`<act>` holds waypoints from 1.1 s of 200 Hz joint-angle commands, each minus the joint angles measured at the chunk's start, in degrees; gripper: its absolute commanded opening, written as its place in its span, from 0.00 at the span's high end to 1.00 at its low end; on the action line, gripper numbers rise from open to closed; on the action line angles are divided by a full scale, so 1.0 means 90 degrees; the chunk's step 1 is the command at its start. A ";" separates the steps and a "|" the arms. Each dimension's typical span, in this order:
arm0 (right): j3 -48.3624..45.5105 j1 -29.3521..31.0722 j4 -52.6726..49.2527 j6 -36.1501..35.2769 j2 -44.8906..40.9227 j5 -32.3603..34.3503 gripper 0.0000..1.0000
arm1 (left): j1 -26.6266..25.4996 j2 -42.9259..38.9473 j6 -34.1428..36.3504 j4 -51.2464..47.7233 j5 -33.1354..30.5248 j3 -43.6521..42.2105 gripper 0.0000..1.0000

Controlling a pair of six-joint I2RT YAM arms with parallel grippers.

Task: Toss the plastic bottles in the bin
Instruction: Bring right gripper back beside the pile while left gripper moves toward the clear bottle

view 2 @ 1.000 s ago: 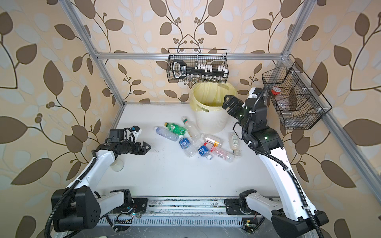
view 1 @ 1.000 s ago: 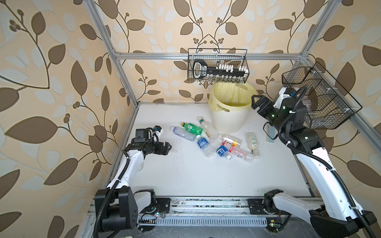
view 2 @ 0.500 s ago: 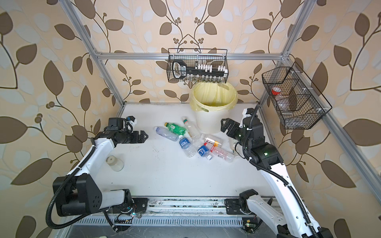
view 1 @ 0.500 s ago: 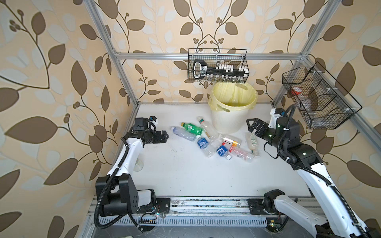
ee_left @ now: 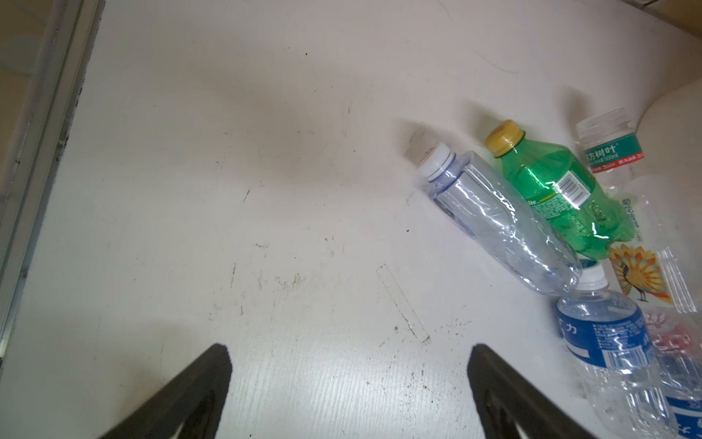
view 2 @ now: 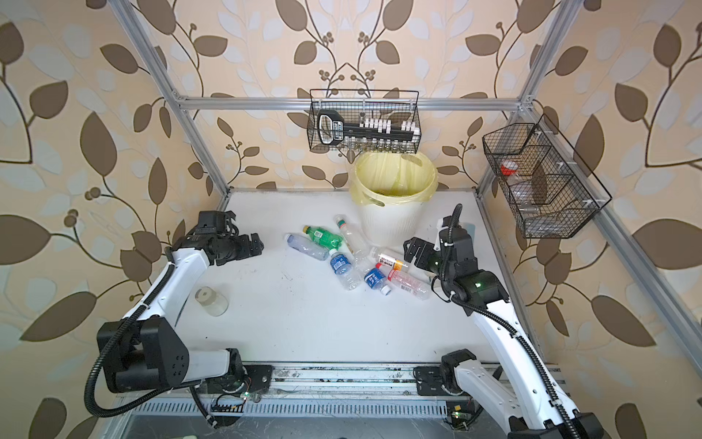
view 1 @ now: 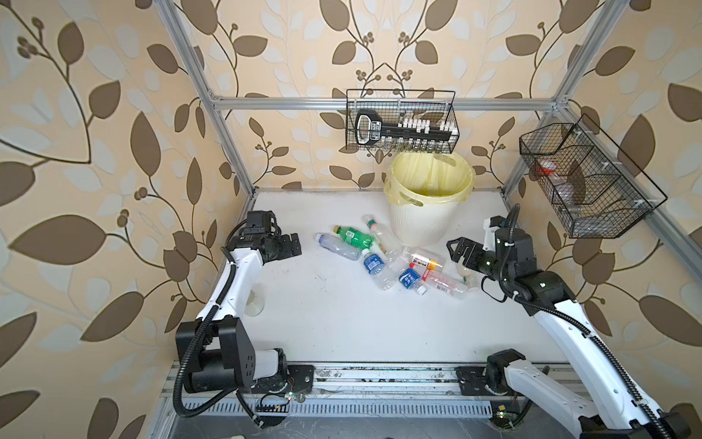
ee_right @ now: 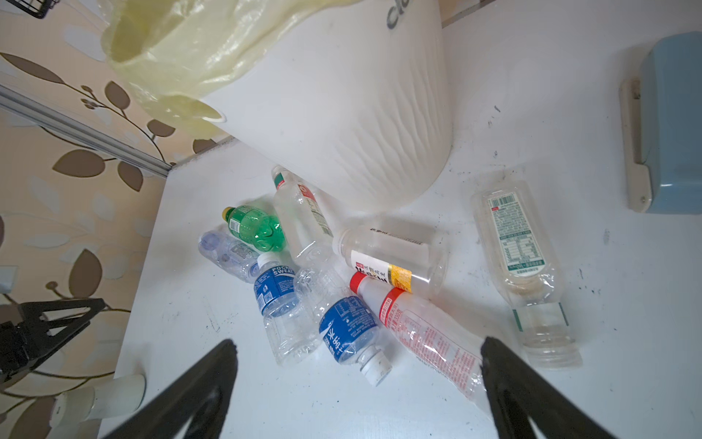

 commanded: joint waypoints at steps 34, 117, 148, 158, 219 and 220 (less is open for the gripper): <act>-0.0371 -0.0059 -0.0625 -0.0261 -0.0746 0.0630 0.00 | -0.0034 0.0897 -0.0757 -0.0476 -0.0421 0.0596 0.01; -0.0465 -0.0187 -0.0365 -0.0384 -0.0919 0.0602 0.00 | -0.0036 0.2329 -0.1545 -0.0936 -0.0621 0.1413 0.01; -0.0475 -0.0220 -0.0243 -0.0329 -0.0666 0.0537 0.00 | -0.0045 0.2566 -0.1798 -0.1085 -0.0522 0.1725 0.01; -0.0485 -0.0224 -0.0251 -0.0271 -0.0598 0.0512 0.00 | -0.0043 0.2634 -0.1866 -0.1142 -0.0525 0.1859 0.01; -0.0691 -0.0220 -0.0229 -0.0053 -0.0696 0.0407 0.00 | -0.0120 0.2416 -0.2598 -0.1177 -0.0869 0.2128 0.01; -0.0690 -0.0220 -0.0231 -0.0043 -0.0696 0.0402 0.00 | -0.0119 0.2420 -0.2612 -0.1183 -0.0870 0.2139 0.01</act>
